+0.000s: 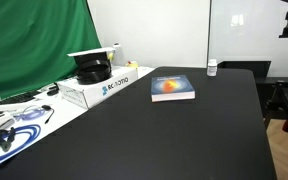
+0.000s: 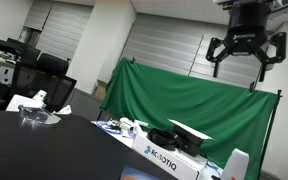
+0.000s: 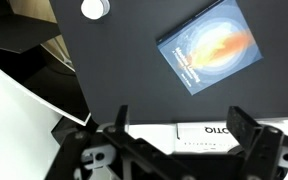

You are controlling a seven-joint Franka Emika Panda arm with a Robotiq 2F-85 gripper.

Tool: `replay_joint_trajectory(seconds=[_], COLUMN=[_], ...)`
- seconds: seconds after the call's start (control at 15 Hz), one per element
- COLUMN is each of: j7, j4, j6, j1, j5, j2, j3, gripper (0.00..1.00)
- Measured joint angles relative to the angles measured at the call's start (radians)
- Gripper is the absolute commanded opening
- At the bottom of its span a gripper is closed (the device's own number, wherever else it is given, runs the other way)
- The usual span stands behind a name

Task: Pick up the vial and put it on the book

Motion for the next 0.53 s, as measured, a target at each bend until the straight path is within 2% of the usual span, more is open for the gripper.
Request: replay_joint_trajectory(seconds=[0.27,0.53], j7=[-0.001,0.0], j4=[0.135,0.173], j6=[-0.043,-0.061], j1=[-0.069,-0.081], j5=[0.09,0.1], j2=[0.111,0.14], j3=[-0.015,-0.015], gripper=[1.0,1.0])
